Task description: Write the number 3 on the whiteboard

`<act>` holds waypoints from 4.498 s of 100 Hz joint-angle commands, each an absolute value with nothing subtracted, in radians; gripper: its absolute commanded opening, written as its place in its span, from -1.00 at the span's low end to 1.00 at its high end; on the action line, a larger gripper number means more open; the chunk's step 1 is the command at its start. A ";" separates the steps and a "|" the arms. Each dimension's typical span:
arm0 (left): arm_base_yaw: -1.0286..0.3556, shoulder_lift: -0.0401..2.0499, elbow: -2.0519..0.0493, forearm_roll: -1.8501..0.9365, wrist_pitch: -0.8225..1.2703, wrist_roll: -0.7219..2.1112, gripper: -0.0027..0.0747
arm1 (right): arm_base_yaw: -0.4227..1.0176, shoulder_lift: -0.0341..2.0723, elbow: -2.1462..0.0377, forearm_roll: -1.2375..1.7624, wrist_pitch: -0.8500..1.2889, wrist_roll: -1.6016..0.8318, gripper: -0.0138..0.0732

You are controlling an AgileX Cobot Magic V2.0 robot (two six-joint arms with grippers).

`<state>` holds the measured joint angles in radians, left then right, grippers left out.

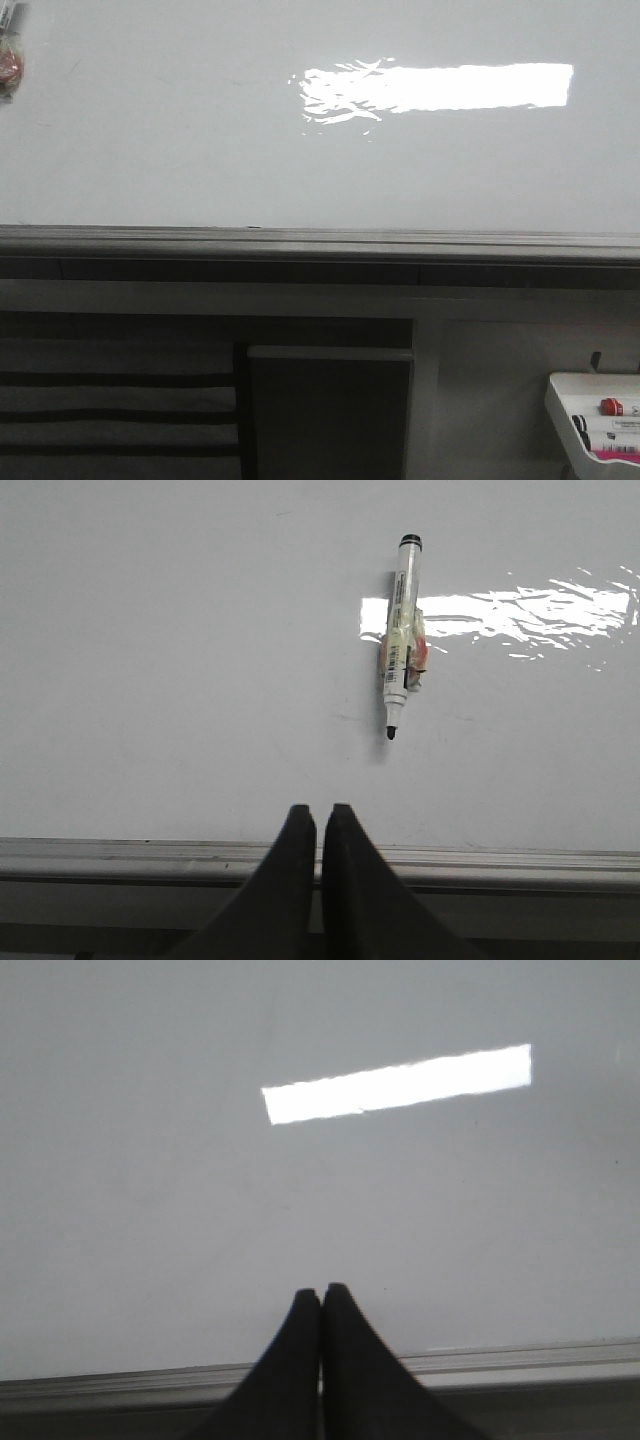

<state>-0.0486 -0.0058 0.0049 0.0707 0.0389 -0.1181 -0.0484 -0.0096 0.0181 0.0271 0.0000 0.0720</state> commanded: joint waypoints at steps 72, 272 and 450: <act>-0.049 -0.037 0.007 0.071 -0.040 -0.129 -0.98 | -0.053 -0.030 0.041 0.027 -0.085 0.070 -0.86; -0.049 0.338 -0.468 0.192 0.234 -0.129 -0.87 | -0.053 0.255 -0.476 -0.034 0.293 0.009 -0.71; -0.205 1.221 -0.793 0.242 0.150 -0.125 -0.07 | -0.053 0.255 -0.476 -0.022 0.252 0.009 0.74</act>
<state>-0.2166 1.1870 -0.7348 0.2421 0.2311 -0.1181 -0.0484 0.2360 -0.4428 -0.0205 0.3339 0.0205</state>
